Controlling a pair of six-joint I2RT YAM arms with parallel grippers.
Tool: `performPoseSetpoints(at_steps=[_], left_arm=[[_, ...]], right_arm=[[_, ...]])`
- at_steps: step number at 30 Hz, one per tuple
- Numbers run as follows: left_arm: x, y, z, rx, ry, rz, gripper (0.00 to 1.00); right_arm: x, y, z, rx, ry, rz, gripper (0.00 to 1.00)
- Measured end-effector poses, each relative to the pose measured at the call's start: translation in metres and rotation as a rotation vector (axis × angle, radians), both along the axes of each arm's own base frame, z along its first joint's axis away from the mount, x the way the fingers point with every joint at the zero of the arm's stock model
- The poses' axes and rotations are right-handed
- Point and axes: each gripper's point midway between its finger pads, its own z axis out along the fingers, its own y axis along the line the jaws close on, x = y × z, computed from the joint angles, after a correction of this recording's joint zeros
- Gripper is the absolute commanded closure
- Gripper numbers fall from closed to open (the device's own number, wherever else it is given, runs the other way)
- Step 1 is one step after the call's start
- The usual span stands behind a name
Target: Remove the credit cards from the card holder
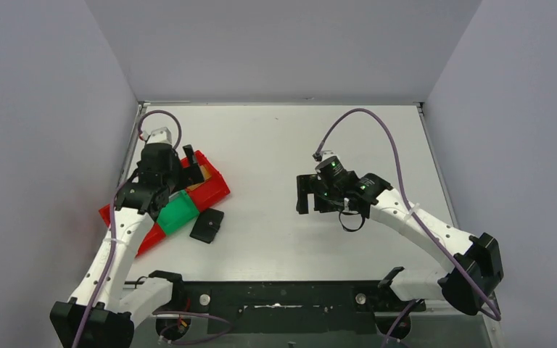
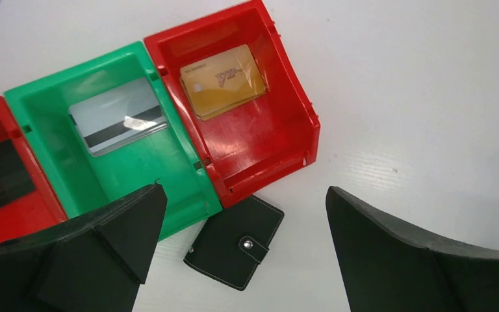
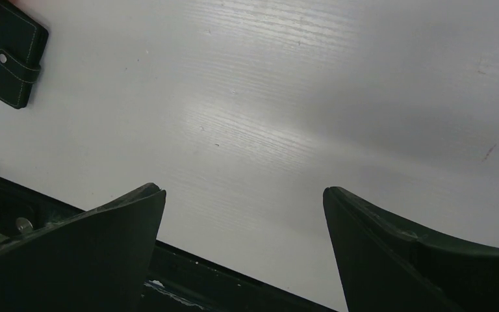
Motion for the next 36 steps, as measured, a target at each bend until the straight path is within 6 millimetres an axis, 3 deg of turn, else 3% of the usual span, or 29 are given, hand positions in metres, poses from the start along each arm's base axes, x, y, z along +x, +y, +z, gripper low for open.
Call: performPoseSetpoints(at_steps=[6,10,13,19,25,31,36], left_arm=[[-0.009,0.028,0.029,0.069,-0.111,0.139,0.03],[-0.012,0.041,0.034,0.093,-0.132,0.213,0.03],[-0.009,0.046,0.022,0.102,-0.089,0.248,0.03],[0.000,0.067,-0.024,0.127,0.120,0.343,0.03],[0.004,0.088,-0.038,0.031,0.167,0.418,0.02],[0.026,0.073,-0.039,-0.061,0.128,0.360,0.06],[0.043,0.064,-0.058,-0.101,0.160,0.321,0.07]], right_arm=[[-0.001,0.001,-0.001,-0.031,-0.028,-0.052,0.02],[0.000,-0.006,-0.001,-0.037,-0.046,-0.099,0.02],[0.000,-0.011,0.003,-0.030,-0.065,-0.136,0.02],[-0.002,-0.025,0.009,-0.014,-0.109,-0.194,0.02],[-0.005,-0.036,0.016,-0.007,-0.142,-0.232,0.02],[-0.012,-0.047,0.007,-0.015,-0.143,-0.251,0.02],[-0.014,-0.048,0.002,-0.026,-0.132,-0.252,0.02]])
